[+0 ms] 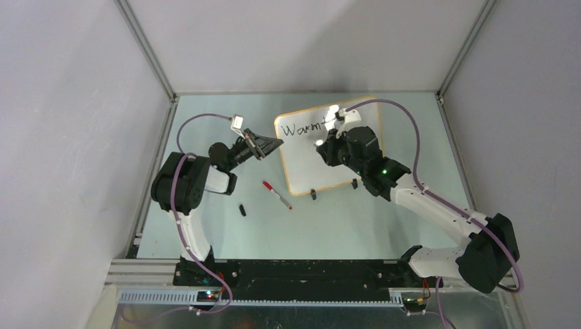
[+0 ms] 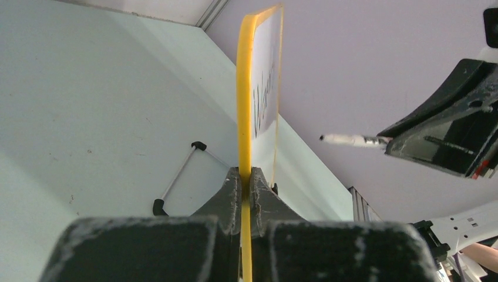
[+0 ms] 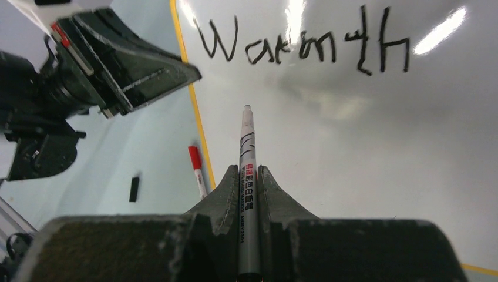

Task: Write a sentence on the whiteboard

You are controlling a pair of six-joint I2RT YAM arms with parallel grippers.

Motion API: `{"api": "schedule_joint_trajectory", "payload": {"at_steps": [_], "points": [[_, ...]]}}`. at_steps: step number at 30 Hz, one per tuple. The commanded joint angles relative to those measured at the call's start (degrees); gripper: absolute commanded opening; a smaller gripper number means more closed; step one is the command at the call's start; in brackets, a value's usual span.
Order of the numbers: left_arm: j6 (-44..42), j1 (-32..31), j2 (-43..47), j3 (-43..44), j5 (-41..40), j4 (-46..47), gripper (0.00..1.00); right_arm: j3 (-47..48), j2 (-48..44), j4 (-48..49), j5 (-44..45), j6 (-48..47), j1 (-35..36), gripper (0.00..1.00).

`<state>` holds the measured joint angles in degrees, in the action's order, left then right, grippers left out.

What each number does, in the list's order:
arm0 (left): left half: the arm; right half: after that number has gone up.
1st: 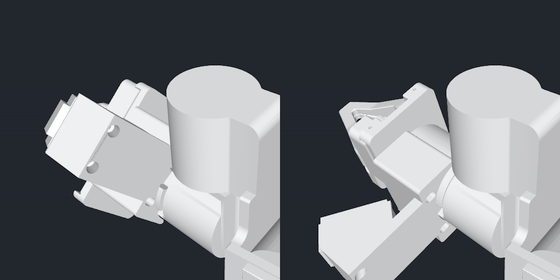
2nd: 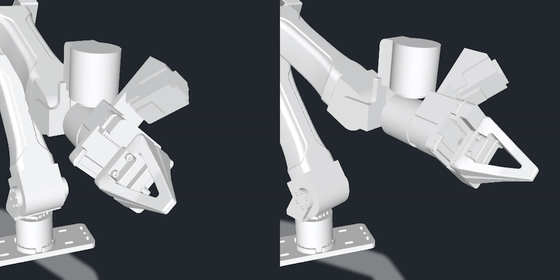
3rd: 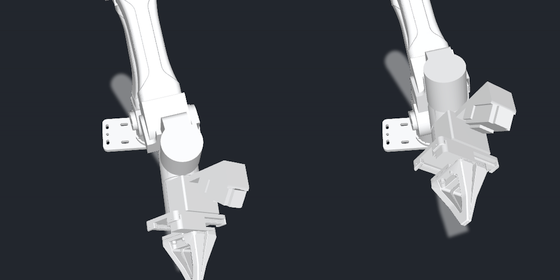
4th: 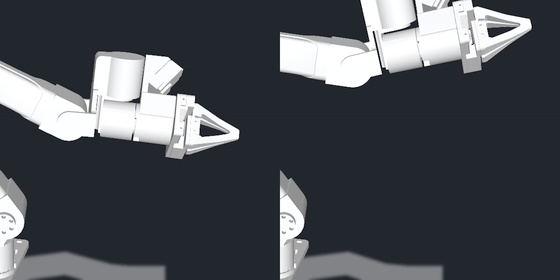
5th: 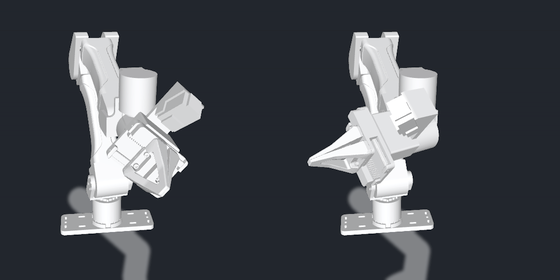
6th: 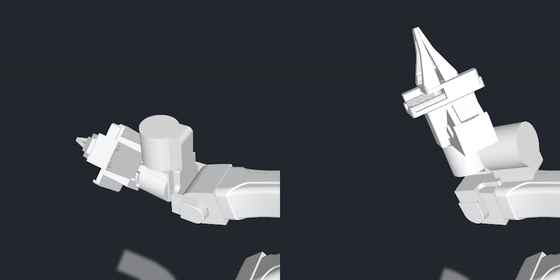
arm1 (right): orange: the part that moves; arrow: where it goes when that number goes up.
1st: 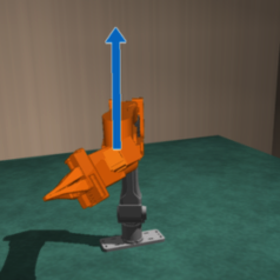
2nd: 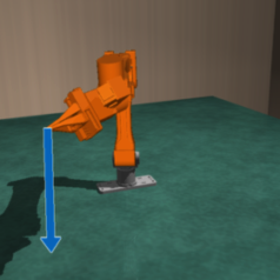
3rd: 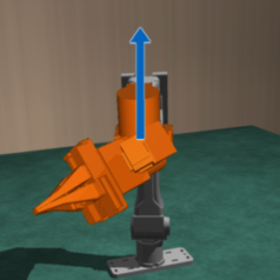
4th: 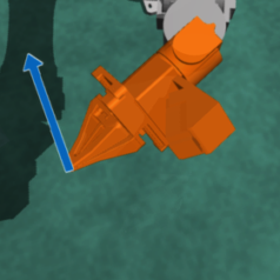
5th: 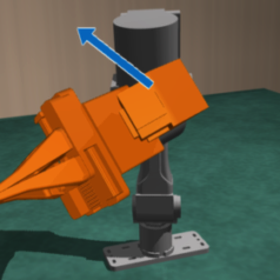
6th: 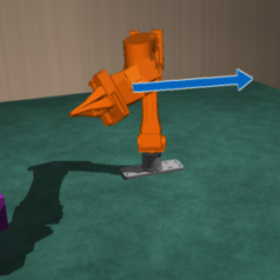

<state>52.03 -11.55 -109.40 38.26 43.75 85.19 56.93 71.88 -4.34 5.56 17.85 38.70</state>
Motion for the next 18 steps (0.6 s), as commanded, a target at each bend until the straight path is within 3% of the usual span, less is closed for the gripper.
{"api": "schedule_joint_trajectory", "payload": {"at_steps": [1, 18], "points": [[-1.0, 0.3, -0.5, 1.3, 0.9, 2.4, 0.0, 3.6, 1.1, 0.5, 3.8, -2.7, 2.8, 0.0], [-1.5, 0.3, 0.0, 0.9, 0.6, 2.4, 0.0, 8.4, 4.6, -4.7, 14.2, -3.9, 6.5, 0.0]]}}
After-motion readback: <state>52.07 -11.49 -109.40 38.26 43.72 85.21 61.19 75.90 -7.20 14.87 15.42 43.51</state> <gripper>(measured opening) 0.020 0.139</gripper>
